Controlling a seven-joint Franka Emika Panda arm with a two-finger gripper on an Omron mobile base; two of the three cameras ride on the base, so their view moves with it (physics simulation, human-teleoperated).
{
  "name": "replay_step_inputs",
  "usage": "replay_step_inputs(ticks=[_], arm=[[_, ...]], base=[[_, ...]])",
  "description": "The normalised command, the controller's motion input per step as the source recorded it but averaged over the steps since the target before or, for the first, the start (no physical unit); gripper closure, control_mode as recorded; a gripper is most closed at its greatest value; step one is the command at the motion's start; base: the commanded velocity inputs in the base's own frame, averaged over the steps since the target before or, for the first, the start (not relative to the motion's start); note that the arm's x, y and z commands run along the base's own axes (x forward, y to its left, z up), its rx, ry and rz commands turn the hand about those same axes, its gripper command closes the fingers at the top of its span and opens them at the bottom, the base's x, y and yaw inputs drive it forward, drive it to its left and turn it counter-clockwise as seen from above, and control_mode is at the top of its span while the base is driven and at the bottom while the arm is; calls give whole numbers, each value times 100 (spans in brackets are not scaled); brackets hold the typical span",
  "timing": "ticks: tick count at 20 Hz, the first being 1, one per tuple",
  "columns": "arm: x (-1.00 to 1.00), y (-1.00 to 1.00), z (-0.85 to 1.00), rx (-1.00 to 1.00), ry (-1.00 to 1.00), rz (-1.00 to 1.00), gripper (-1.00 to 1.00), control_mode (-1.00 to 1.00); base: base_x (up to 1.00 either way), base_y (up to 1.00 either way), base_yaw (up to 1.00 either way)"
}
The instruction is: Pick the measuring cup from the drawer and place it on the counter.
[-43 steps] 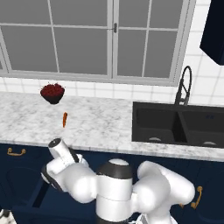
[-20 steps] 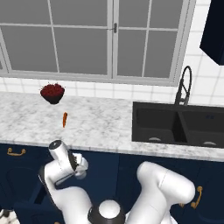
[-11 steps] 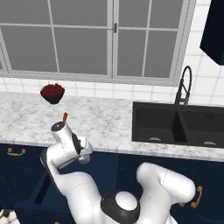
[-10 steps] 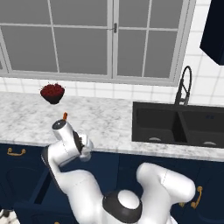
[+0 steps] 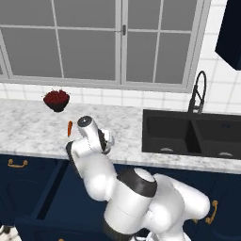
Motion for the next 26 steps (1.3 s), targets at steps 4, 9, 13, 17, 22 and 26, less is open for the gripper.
replay_step_inputs(ticks=[4, 9, 13, 17, 22, 26], arm=[[100, -14, -21, 0, 1, 0, 100, -100], [100, -3, -10, 0, 2, 0, 100, -100], [71, 0, -6, 0, 0, 0, -100, -100], [-26, -5, 24, 0, -13, 1, -100, -100], [-87, 0, 29, 0, -14, 6, -100, -100], [-100, -8, 31, 0, -16, 9, -100, -100]], base=[[0, 0, 0], [0, 0, 0], [0, 0, 0], [0, 0, 0], [0, 0, 0], [0, 0, 0]])
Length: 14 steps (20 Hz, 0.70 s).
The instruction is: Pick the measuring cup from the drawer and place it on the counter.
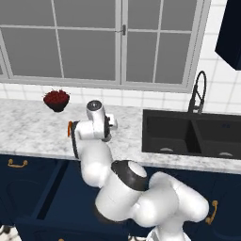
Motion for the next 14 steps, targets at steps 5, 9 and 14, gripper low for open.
replay_step_inputs(ticks=[5, 9, 14], arm=[[-100, -51, 53, 23, -27, 14, -100, -100], [-100, -87, 53, 45, -14, 13, -100, -100], [-100, -68, 54, 33, -15, 14, -100, -100]], base=[[0, 0, 0], [0, 0, 0], [0, 0, 0]])
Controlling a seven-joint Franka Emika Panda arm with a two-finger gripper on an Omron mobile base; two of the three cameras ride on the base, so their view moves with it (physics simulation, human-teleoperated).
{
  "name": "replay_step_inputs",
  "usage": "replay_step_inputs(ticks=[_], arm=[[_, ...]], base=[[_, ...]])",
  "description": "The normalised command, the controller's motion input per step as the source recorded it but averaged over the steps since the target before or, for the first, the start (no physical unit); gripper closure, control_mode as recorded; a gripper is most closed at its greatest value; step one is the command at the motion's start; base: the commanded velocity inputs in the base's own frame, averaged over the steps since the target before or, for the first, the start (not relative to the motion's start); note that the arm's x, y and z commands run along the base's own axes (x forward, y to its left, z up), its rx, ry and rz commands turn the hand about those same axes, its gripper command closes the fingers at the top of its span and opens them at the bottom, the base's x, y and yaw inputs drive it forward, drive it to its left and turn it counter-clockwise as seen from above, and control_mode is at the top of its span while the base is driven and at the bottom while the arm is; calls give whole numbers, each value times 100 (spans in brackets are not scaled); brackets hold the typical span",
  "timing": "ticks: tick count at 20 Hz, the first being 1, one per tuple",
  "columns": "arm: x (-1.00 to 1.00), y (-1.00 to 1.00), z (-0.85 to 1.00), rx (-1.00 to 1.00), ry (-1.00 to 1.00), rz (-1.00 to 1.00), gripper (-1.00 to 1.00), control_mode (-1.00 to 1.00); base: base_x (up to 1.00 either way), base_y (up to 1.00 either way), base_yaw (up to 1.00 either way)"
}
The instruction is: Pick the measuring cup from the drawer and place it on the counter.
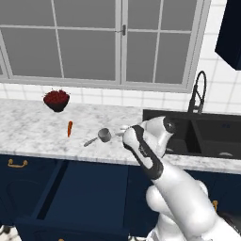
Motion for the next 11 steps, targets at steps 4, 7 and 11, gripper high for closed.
replay_step_inputs(ticks=[4, 7, 11], arm=[[-100, -28, 77, 14, -20, 13, -100, -100], [-100, -8, 86, 2, -13, 4, -100, -100], [-82, -3, 40, 0, -12, 0, -100, -100]], base=[[0, 0, 0], [0, 0, 0], [0, 0, 0]])
